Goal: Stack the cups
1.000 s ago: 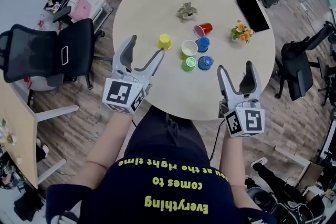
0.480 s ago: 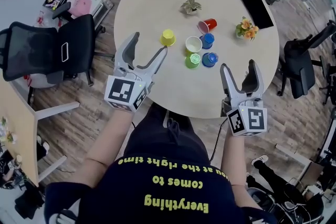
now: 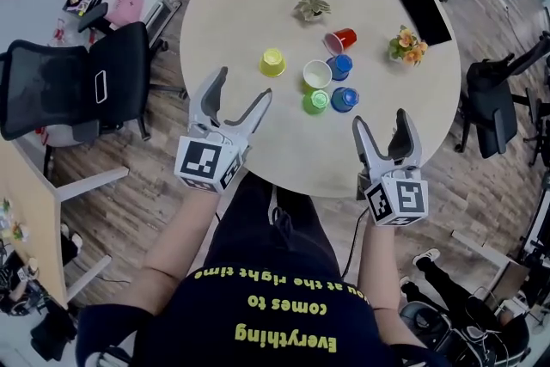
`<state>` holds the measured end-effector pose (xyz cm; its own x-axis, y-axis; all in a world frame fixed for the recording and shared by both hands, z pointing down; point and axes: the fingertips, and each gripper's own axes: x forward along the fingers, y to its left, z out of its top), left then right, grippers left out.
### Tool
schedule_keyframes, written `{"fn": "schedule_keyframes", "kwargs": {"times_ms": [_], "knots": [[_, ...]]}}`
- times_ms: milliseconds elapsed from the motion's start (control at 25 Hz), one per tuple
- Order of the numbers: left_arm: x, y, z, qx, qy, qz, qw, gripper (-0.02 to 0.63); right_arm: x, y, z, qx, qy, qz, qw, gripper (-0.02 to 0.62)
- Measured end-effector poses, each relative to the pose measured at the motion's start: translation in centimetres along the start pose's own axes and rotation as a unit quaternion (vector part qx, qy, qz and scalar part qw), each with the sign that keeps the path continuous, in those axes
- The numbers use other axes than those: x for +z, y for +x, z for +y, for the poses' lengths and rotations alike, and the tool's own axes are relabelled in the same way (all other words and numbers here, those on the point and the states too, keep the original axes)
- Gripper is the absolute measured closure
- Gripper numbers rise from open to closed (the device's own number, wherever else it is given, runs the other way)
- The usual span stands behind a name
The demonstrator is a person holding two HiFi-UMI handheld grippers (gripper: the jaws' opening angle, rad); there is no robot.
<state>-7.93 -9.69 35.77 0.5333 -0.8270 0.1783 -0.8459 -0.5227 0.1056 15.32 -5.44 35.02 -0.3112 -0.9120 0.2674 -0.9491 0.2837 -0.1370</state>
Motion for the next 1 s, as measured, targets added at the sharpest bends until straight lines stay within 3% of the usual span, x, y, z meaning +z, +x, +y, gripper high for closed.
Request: {"fn": "schedule_keyframes", "kwargs": {"times_ms": [1000], "knots": [[-7.6,-0.4,0.3,0.014,-0.016,0.068,0.9974,0.239,-13.2,6.6,4.0,0.055,-0.028,0.131,0.989,0.255]]}}
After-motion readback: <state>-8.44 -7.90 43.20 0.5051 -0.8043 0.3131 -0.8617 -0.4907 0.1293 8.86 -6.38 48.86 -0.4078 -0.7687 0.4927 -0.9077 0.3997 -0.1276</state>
